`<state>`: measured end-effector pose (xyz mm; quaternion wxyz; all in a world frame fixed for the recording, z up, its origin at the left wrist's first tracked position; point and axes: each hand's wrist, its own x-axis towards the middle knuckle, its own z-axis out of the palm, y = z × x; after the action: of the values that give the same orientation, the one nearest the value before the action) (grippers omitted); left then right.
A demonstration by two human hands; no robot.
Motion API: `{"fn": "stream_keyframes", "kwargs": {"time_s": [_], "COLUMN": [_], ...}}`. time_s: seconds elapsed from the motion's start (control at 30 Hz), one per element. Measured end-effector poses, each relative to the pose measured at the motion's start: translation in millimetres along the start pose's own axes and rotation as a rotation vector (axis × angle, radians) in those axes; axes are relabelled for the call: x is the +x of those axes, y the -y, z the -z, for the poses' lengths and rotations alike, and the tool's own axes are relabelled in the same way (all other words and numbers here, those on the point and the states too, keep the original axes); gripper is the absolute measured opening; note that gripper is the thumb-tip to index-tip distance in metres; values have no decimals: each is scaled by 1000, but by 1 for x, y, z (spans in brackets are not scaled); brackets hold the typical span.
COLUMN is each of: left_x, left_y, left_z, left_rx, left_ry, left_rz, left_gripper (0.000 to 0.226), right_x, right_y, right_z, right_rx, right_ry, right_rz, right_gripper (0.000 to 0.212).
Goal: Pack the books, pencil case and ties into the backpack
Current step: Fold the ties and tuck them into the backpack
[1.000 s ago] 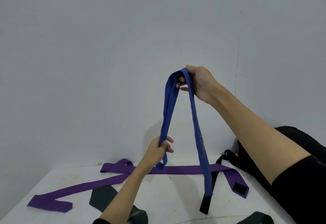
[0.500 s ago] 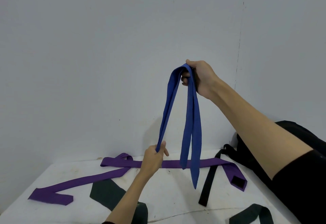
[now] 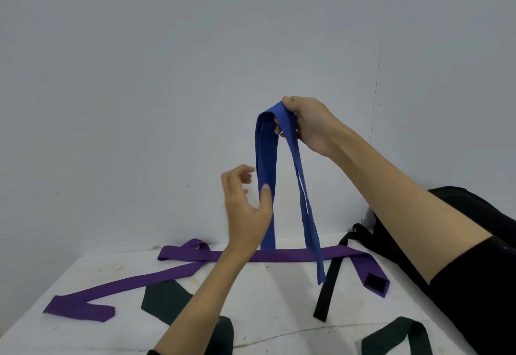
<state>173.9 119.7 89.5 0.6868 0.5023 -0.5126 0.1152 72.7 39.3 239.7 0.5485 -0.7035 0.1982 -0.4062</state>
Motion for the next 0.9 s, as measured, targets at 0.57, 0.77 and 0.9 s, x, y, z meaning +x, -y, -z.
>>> {"fn": "stream_keyframes", "kwargs": {"time_s": [0.57, 0.77, 0.9], "left_x": [19, 19, 22], "left_y": [-24, -25, -25], "left_z": [-15, -13, -5], "left_rx": [-414, -313, -316], "left_ry": [468, 444, 456], "left_rz": [604, 529, 490], "left_gripper": [10, 15, 13], "right_x": [-2, -3, -3], "right_y": [-1, -2, -2], "right_z": [0, -2, 1], "right_rx": [-71, -56, -60], "right_ry": [-85, -86, -61], "right_rz": [9, 9, 2], "right_gripper": [15, 16, 10]}}
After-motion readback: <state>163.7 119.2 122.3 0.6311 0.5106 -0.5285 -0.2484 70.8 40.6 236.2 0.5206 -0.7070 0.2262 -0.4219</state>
